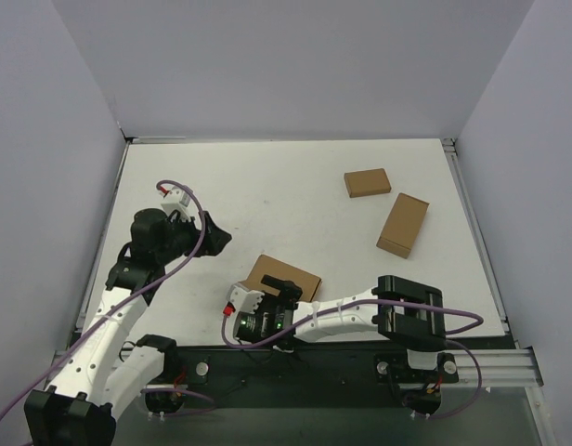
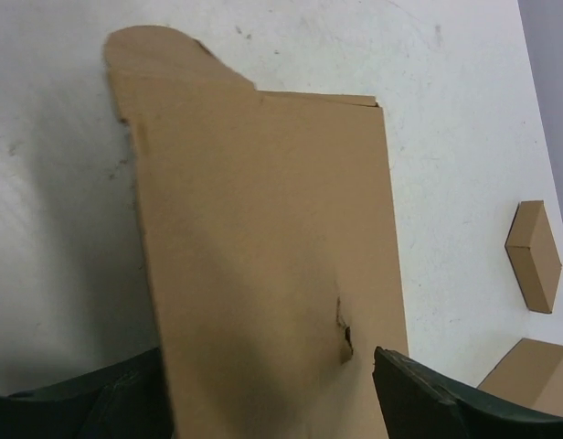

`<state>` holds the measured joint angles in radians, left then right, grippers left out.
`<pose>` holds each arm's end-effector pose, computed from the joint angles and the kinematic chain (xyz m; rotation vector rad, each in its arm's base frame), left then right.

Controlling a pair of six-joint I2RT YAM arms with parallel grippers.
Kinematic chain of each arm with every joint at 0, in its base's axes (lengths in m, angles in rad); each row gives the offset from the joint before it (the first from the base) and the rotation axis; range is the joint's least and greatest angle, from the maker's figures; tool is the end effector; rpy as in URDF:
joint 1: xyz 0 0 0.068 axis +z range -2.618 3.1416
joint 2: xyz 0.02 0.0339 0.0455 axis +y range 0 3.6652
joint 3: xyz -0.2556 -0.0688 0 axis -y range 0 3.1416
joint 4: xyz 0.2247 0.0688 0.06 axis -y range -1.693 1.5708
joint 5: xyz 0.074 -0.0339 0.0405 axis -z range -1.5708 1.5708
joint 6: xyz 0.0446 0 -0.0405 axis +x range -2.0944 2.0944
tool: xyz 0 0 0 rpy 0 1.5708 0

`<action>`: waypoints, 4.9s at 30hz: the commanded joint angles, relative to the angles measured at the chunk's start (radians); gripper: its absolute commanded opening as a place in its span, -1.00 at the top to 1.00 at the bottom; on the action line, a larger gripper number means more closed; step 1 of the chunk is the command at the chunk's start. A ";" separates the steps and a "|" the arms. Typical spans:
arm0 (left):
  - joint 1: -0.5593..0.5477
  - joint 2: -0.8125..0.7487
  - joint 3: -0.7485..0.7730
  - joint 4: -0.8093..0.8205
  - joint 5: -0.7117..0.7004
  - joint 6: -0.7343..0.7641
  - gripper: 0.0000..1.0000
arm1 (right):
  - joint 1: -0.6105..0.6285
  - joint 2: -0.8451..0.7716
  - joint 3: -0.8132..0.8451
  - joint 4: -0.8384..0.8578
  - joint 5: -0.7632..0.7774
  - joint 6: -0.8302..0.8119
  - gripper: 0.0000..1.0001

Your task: Fold the paper box

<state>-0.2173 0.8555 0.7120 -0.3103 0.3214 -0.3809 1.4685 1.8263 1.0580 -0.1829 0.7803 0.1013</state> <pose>0.1804 -0.0543 0.2827 0.0397 2.0709 -0.6986 0.0669 0.3442 0.1618 -1.1504 1.8650 -0.1406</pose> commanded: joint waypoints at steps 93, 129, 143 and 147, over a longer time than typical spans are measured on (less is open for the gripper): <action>-0.402 0.407 0.196 -0.023 -0.002 0.419 1.00 | -0.801 -0.398 0.074 -0.306 -1.248 -0.183 -0.84; -0.407 0.392 0.181 -0.023 -0.104 0.386 1.00 | -0.752 -0.627 -0.090 -0.435 -0.997 0.170 0.33; -0.412 0.347 0.175 -0.016 -0.202 0.225 1.00 | -0.721 -0.605 -0.076 -0.394 -0.940 0.300 1.00; -0.458 0.314 0.143 -0.003 -0.301 0.119 1.00 | -0.689 -0.593 -0.058 -0.366 -0.846 0.377 1.00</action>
<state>-0.6373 1.2240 0.8757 -0.3420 0.1265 -0.1326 0.7486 1.2121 0.9554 -0.5556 -0.1707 0.3737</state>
